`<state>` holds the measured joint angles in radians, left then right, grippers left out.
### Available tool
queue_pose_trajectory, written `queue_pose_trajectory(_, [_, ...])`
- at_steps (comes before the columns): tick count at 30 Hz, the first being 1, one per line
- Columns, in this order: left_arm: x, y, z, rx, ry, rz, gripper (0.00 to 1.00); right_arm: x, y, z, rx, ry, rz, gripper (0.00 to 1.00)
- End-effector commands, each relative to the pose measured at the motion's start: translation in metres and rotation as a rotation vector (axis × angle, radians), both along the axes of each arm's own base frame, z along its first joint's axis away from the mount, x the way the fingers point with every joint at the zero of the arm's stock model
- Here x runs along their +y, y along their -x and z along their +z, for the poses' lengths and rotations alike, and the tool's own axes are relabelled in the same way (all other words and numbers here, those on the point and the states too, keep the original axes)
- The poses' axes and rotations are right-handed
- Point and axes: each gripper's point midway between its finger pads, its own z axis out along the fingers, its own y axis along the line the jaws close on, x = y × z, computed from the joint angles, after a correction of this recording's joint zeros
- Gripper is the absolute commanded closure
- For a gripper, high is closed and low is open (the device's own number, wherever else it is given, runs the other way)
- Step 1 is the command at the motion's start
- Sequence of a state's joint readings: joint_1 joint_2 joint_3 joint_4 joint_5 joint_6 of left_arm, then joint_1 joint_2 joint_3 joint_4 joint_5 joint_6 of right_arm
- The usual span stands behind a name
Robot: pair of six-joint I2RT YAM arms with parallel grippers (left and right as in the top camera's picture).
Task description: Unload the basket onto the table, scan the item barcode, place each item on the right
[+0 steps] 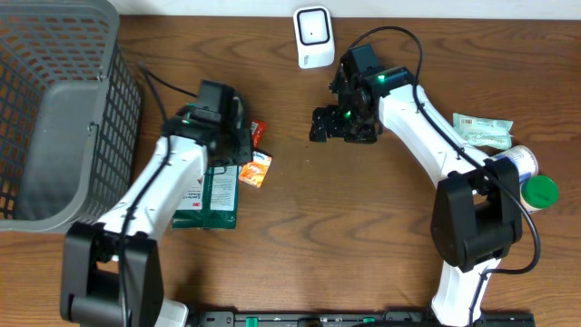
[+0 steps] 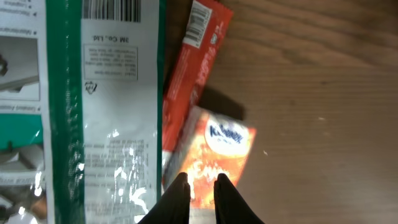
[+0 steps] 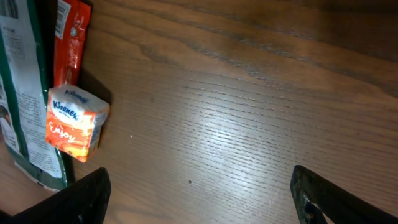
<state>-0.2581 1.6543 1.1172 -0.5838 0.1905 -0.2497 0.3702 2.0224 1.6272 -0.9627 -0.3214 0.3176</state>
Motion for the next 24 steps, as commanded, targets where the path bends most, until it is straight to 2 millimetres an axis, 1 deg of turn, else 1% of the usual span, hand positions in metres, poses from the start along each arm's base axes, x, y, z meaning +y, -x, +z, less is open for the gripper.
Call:
queue_pose_trajectory(1, [0.016,-0.001,-0.024,0.018,-0.126,0.069,0.83,-0.008,-0.002,-0.001,-0.003,0.01,0.001,0.12])
queue_pose_trajectory(4, [0.015,0.002,-0.041,0.063,-0.128,0.092,0.83,-0.008,-0.001,-0.002,-0.001,0.011,0.001,0.12])
queue_pose_trajectory(6, [0.012,0.007,-0.054,0.109,-0.123,0.095,0.83,-0.008,-0.002,-0.002,-0.004,0.012,0.009,0.11])
queue_pose_trajectory(8, [-0.001,0.017,-0.063,0.171,-0.067,0.069,0.83,-0.008,-0.002,-0.002,-0.008,0.013,0.018,0.11])
queue_pose_trajectory(9, [-0.011,0.024,-0.065,0.208,-0.013,0.049,0.86,-0.009,-0.002,-0.002,-0.008,0.015,0.017,0.11])
queue_pose_trajectory(10, [-0.016,0.027,-0.064,0.224,0.017,0.04,0.87,-0.009,-0.002,-0.002,-0.008,0.016,0.016,0.11])
queue_pose_trajectory(11, [-0.031,0.033,-0.059,0.248,0.092,0.011,0.88,-0.009,-0.001,-0.002,-0.007,0.016,0.017,0.11])
queue_pose_trajectory(16, [-0.058,0.034,-0.048,0.249,0.229,-0.044,0.88,-0.016,0.007,-0.003,0.038,0.026,0.007,0.11])
queue_pose_trajectory(18, [-0.063,0.032,-0.046,0.239,0.247,-0.057,0.87,-0.022,0.011,-0.004,0.069,0.027,-0.004,0.1])
queue_pose_trajectory(21, [-0.066,0.028,-0.045,0.215,0.248,-0.073,0.87,-0.036,0.016,-0.005,0.11,0.033,-0.028,0.08])
queue_pose_trajectory(24, [-0.067,0.022,-0.043,0.187,0.252,-0.076,0.85,-0.045,0.019,-0.004,0.132,0.017,-0.018,0.08])
